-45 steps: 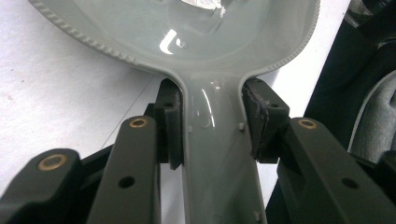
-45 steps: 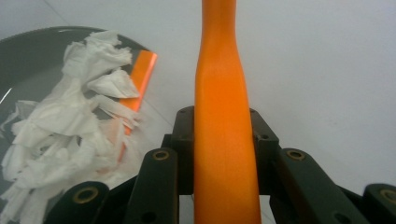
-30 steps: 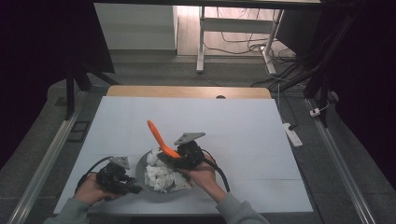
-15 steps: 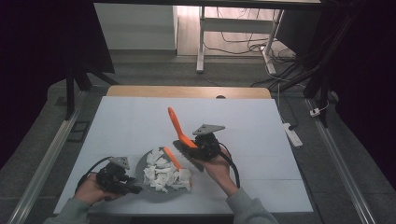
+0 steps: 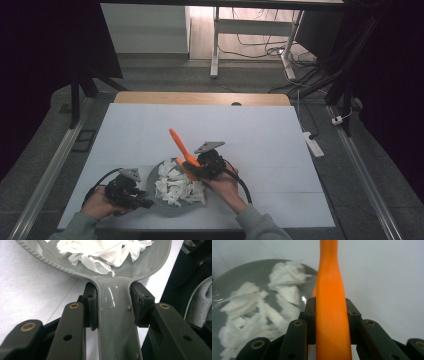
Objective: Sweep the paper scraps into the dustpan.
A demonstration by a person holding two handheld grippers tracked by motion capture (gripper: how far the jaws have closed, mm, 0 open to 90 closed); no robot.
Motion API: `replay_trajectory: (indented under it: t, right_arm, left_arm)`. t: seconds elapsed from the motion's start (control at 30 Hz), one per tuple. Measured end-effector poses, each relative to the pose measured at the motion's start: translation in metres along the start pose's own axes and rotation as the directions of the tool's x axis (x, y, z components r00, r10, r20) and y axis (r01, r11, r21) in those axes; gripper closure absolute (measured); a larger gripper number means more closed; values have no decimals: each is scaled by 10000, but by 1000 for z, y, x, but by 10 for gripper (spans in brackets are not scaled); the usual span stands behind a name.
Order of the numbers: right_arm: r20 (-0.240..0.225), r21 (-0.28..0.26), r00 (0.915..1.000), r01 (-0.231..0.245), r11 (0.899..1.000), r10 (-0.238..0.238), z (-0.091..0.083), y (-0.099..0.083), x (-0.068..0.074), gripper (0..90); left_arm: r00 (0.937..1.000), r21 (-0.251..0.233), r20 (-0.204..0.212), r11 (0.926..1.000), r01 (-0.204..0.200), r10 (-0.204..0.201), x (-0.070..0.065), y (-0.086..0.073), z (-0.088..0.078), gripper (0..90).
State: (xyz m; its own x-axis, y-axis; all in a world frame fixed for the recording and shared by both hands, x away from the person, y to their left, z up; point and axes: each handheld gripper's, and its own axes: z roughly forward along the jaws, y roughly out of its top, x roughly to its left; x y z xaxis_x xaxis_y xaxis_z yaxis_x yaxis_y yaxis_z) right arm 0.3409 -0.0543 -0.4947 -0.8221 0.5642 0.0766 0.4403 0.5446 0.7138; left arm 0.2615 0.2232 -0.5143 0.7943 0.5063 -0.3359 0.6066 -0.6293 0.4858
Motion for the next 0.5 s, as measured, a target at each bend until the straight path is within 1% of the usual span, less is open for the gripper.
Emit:
replay_trajectory:
  t: [0.03, 0.07, 0.13, 0.17, 0.2, 0.23, 0.27, 0.3, 0.33, 0.37, 0.4, 0.43, 0.47, 0.5]
  right_arm:
    - [0, 0, 10000, 0, 10000, 0, 0, 0, 0, 703]
    - [-161, -38, 9999, -12, 10000, 11, 1, 1, 5, 703]
    - [-408, -173, 9991, 131, 9998, -138, 2, 4, 14, 703]
    - [-617, -249, 9980, 148, 9996, -163, 1, 6, 18, 703]
    - [-832, -389, 9964, 138, 9991, -170, 0, 7, 22, 703]
    - [-867, -674, 9956, 301, 9973, -360, -4, 10, 26, 703]
    - [-867, -674, 9956, 301, 9973, -360, -4, 10, 26, 703]
    - [-853, -843, 9955, 329, 9959, -401, -7, 12, 27, 703]
    - [-920, -1258, 9951, 235, 9918, -353, -15, 15, 24, 703]
    - [-883, -1402, 9956, 189, 9900, -315, -19, 16, 21, 703]
    - [-883, -1402, 9956, 189, 9900, -315, -19, 16, 21, 703]
    - [-771, -1501, 9966, 169, 9885, -288, -24, 17, 18, 703]
    - [-467, -1641, 9987, 117, 9864, -196, -33, 18, 9, 703]
    - [-467, -1641, 9987, 117, 9864, -196, -33, 18, 9, 703]
  left_arm:
    - [10000, 6, 15, 10000, -14, 14, 0, 0, 0, 617]
    - [10000, 15, 3, 10000, -14, 14, 0, 0, 0, 616]
    - [10000, 7, 9, 10000, 0, 0, 0, 0, 0, 617]
    - [10000, 1, 14, 10000, 2, -2, 0, 0, 1, 617]
    - [10000, -3, 34, 10000, 13, -13, 0, 0, 1, 617]
    - [10000, -8, 43, 10000, 12, -12, 0, 0, 1, 617]
    - [10000, 5, 49, 10000, -7, 7, 0, 0, 1, 617]
    - [10000, -15, 46, 10000, 14, -14, 0, 0, 1, 617]
    - [10000, -10, 50, 10000, 13, -13, 0, 0, 1, 617]
    - [10000, -6, 52, 10000, 13, -13, 0, 0, 1, 617]
    - [10000, -2, 49, 10000, 16, -16, 0, 0, 1, 617]
    - [10000, 21, 51, 10000, -12, 12, 0, 0, 1, 617]
    - [10000, 13, 31, 10000, -16, 16, 0, 0, 1, 617]
    - [10000, 17, 35, 10000, -28, 28, 0, 0, 1, 617]
